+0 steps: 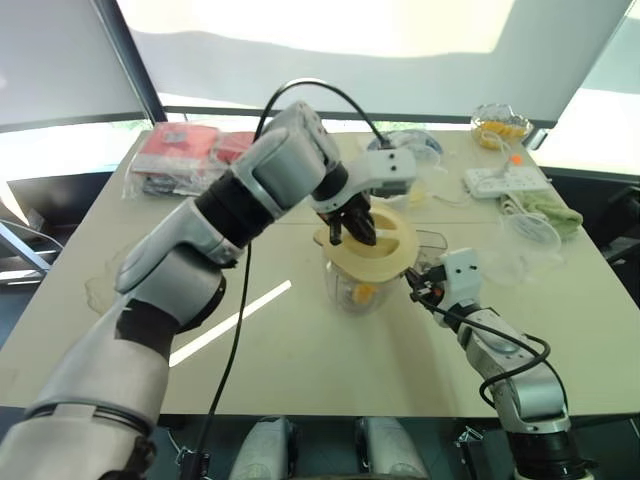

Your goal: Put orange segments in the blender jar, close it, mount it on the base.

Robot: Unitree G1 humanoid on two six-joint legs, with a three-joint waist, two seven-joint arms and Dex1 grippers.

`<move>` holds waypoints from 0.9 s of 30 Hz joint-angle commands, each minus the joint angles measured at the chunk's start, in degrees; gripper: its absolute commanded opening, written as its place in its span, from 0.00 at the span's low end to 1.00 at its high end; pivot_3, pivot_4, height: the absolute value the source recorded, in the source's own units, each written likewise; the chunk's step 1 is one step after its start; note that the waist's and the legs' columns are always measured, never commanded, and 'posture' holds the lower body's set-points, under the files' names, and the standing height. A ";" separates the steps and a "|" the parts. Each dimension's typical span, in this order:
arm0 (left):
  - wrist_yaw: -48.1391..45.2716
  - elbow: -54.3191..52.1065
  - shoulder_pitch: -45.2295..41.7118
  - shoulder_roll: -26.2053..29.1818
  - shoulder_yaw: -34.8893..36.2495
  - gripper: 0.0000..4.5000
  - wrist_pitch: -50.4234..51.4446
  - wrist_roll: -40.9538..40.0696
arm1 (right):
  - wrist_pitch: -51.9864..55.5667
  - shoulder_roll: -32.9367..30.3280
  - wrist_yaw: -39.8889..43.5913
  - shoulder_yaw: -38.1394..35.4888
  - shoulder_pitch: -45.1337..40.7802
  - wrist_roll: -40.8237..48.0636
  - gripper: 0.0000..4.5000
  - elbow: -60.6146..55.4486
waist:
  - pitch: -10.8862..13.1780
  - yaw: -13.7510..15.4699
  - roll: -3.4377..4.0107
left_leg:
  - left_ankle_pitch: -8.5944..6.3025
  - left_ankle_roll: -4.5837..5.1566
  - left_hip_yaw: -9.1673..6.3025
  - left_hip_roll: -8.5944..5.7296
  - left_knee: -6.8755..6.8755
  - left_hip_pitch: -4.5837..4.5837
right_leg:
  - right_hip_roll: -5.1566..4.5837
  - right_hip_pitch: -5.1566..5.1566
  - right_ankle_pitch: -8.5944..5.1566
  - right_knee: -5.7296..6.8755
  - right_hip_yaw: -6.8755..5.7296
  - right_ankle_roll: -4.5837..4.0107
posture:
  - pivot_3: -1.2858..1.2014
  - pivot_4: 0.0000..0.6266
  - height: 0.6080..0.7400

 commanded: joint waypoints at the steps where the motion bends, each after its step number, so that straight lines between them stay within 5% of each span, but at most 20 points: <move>1: 6.20 1.67 9.02 -0.69 -6.17 0.05 8.73 2.43 | -2.10 -0.83 1.08 -1.14 -1.28 -0.44 0.20 -4.08 | 0.01 -0.06 -0.03 | -0.01 -0.01 -0.07 0.00 -0.04 0.28 | 0.01 0.29 -0.01 -0.20 0.00 0.01 | 0.52 0.24 1.00; 8: 10.47 0.47 10.20 -1.43 -4.57 0.05 17.45 0.82 | -2.28 -0.83 1.39 -1.35 -1.69 -0.59 0.20 -3.57 | -0.48 -0.16 0.06 | -0.02 -0.03 -0.26 -0.54 -0.49 0.70 | -0.57 0.58 -0.25 -0.56 0.02 0.42 | 0.52 0.24 1.00; 14: 10.99 -0.86 10.50 -0.65 -4.19 0.05 11.53 1.23 | -2.50 -0.70 1.82 -1.57 -1.73 -0.63 0.20 -3.20 | -0.70 -0.17 0.04 | -0.05 0.00 -0.26 -0.82 -0.59 0.59 | -0.88 0.65 -0.27 -0.54 0.01 0.48 | 0.52 0.24 1.00; 20: 9.61 -0.86 7.77 -1.64 -1.74 0.65 3.35 1.14 | -2.47 -1.26 2.77 -1.54 -2.50 -0.89 0.20 -2.35 | -0.65 -0.28 0.00 | -0.05 -0.01 -0.46 -0.79 -0.59 0.53 | -1.00 0.60 -0.35 -0.54 0.01 0.58 | 0.52 0.24 1.00; 27: 6.42 -5.41 1.64 1.66 7.26 0.65 0.35 -2.67 | -2.55 -1.16 3.48 -1.36 -2.28 -1.38 0.20 -2.13 | -0.30 -0.61 -0.03 | 0.01 -0.09 -0.46 -0.81 -0.59 -0.52 | -0.80 -0.41 -0.05 -0.30 -0.07 0.60 | 0.52 0.24 1.00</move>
